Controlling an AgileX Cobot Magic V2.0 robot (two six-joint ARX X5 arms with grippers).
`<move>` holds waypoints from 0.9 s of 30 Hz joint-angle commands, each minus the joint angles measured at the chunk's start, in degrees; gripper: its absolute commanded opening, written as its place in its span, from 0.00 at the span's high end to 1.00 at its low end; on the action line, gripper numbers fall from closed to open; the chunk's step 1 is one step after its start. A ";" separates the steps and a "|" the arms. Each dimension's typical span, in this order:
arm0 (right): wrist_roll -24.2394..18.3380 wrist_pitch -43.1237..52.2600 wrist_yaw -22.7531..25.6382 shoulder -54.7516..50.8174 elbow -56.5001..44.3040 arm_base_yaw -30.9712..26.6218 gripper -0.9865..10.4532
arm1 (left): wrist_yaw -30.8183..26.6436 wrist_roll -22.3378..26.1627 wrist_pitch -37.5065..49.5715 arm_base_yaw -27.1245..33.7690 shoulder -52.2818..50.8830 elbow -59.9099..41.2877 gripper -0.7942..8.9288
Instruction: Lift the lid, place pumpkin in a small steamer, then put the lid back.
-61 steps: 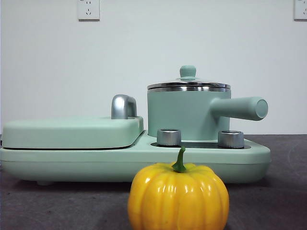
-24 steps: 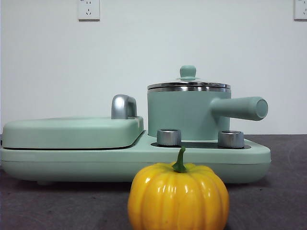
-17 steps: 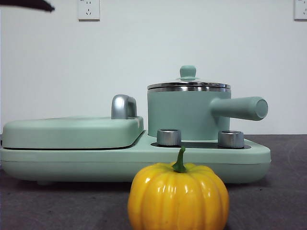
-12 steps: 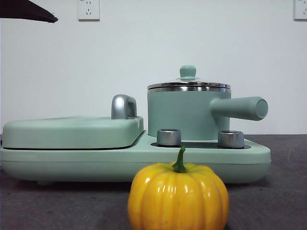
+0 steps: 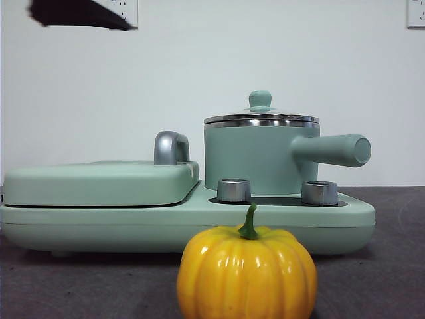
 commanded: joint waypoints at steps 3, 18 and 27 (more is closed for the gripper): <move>-0.57 0.39 0.04 0.22 1.01 -0.02 0.48 | -4.07 3.72 -0.74 -3.43 9.27 9.84 0.37; -0.57 0.42 0.00 0.20 1.01 -0.02 0.48 | -25.14 11.98 0.02 -14.34 30.08 26.47 0.38; -0.57 0.42 -0.20 0.15 1.01 -0.02 0.48 | -28.85 14.58 4.20 -17.05 35.65 26.47 0.38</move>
